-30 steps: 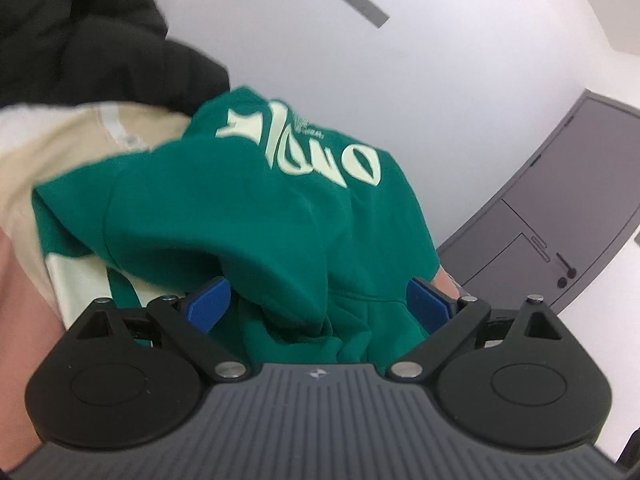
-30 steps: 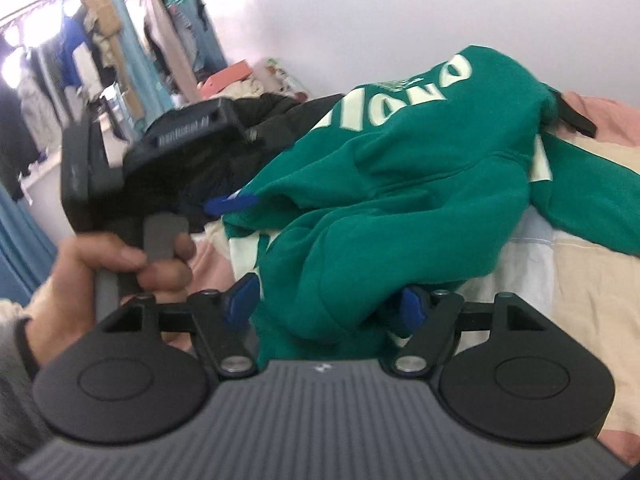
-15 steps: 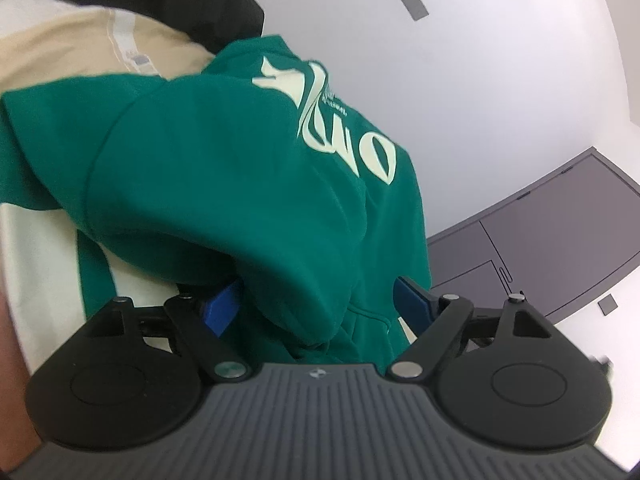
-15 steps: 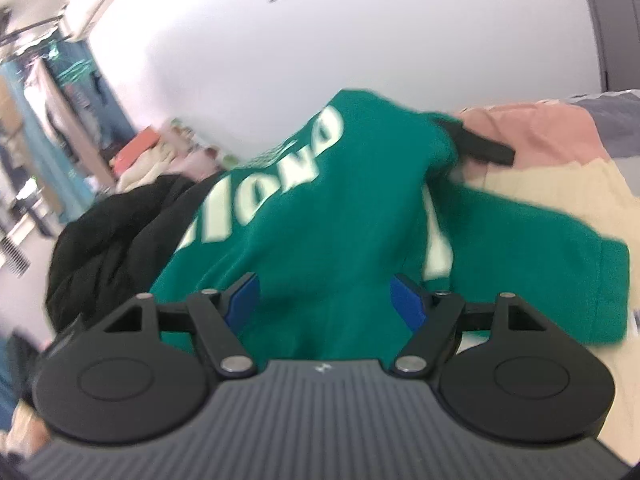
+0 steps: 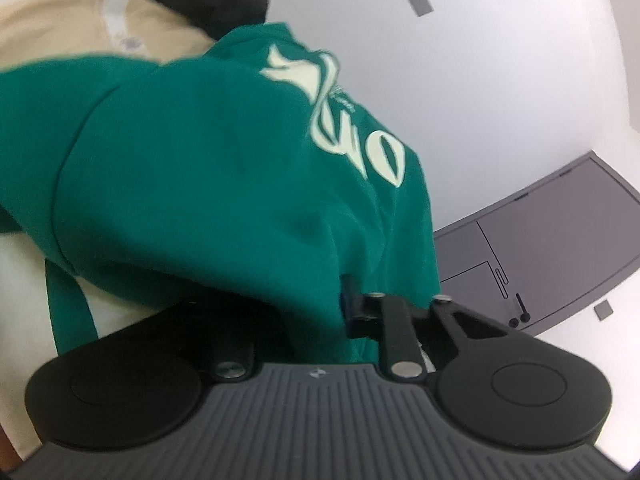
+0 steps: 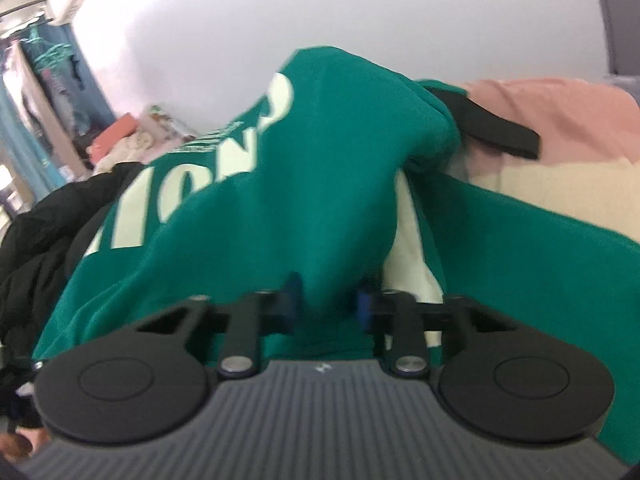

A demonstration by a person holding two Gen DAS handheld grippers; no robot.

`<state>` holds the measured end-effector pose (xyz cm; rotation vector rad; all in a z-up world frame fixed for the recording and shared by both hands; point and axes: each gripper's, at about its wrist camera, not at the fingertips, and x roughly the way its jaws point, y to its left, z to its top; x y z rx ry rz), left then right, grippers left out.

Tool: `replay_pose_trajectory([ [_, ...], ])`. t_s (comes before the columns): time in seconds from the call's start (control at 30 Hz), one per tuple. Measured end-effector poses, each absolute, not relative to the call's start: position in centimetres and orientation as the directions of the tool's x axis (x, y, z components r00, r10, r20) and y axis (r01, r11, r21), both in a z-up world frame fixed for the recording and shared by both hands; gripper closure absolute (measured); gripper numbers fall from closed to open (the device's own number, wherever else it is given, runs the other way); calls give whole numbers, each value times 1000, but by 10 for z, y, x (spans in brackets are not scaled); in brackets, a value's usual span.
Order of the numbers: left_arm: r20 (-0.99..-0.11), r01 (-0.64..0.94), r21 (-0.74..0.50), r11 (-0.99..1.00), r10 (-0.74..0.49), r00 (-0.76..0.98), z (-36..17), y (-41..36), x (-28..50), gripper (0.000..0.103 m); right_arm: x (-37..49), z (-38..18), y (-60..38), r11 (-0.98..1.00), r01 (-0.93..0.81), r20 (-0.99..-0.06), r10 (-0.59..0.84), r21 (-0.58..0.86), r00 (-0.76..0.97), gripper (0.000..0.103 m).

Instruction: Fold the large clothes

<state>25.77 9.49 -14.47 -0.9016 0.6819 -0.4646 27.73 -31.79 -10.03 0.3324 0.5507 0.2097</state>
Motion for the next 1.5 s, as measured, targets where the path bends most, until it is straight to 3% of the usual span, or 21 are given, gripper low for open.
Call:
replay_pose_trajectory([
  [0.17,-263,145,-839,525,-623,737,-121,105,238,92,250,-59,-306,914,-278,-300,366,297,881,90],
  [0.57,-91,221,-856,467,-556,826,-63,177,156,93,134,-2,-310,786,-485,-90,554,384,827,92],
  [0.7,-142,173,-863,474,-558,818,-74,182,133,93,100,-7,-313,786,-453,-103,538,421,837,92],
  [0.87,-253,84,-860,504,-562,787,-92,176,127,91,97,-31,-317,807,-315,-254,484,499,837,90],
  [0.93,-266,74,-859,506,-565,781,-94,173,129,79,97,-35,-317,818,-276,-284,459,505,842,89],
  [1.0,-278,59,-860,507,-562,779,-96,172,127,41,101,-38,-319,812,-251,-297,453,527,840,81],
  [1.03,-286,50,-861,506,-564,775,-98,170,128,36,104,-41,-320,807,-241,-307,455,539,836,71],
  [1.07,-296,41,-862,505,-569,767,-101,167,129,31,108,-43,-319,802,-230,-316,456,552,832,50],
  [1.1,-309,32,-862,506,-575,758,-106,165,131,28,109,-46,-319,794,-224,-319,461,566,828,39],
  [1.13,-320,25,-862,506,-582,748,-109,162,132,25,112,-49,-319,784,-222,-323,470,579,821,38],
  [1.3,-388,-16,-843,538,-587,711,-119,147,134,14,119,-64,-310,795,-171,-405,466,582,787,38],
  [1.5,-460,-82,-827,556,-586,667,-138,134,148,12,130,-85,-318,791,-86,-485,452,605,749,37],
])
